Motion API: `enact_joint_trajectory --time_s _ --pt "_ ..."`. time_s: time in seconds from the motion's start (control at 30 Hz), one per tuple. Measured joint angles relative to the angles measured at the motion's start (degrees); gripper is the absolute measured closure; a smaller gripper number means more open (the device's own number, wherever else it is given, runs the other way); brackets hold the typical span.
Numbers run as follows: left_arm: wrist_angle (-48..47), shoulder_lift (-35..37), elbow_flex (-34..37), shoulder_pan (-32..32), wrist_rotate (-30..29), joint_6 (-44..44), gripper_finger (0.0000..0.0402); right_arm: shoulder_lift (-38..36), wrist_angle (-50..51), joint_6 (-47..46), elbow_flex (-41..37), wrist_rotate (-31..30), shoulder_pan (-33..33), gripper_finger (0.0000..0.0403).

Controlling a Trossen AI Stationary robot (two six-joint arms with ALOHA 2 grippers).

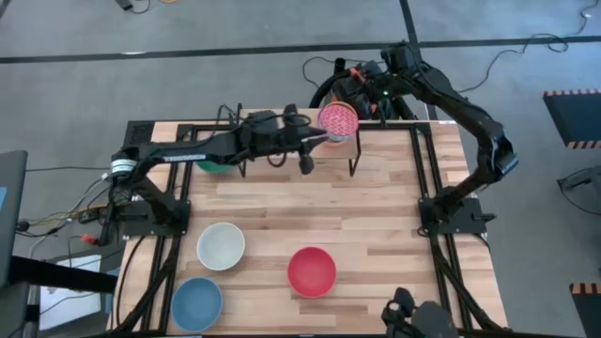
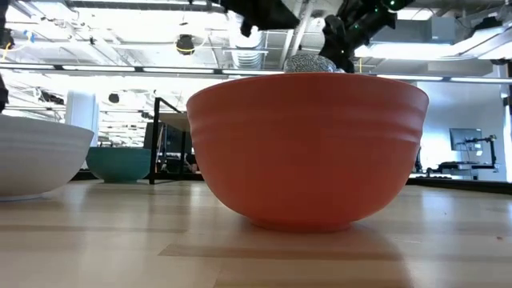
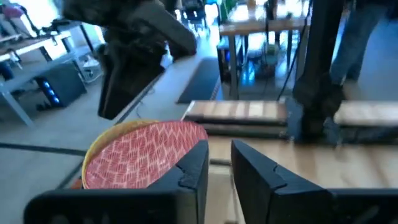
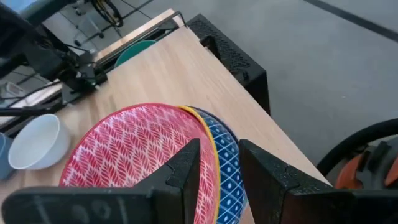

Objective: Place and stack bowls onto a shelf
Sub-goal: Stack the red patterned bowl on top of the yellow patterned bowl on the shelf

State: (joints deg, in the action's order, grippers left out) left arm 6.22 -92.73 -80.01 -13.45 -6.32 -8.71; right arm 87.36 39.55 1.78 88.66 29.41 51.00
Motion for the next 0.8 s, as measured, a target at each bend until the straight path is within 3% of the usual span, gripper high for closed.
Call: enact_joint_trajectory --time_s 0.33,0.8 --pt "-9.7 -9.7 -12.8 0.1 -0.2 -5.9 0.0370 1.1 -0.9 0.1 0.0 5.2 1.6 0.0266" --pt "-16.4 -10.6 -13.2 -1.5 -1.5 -5.6 0.0373 1.1 0.5 2.8 0.0 4.9 1.9 0.0266"
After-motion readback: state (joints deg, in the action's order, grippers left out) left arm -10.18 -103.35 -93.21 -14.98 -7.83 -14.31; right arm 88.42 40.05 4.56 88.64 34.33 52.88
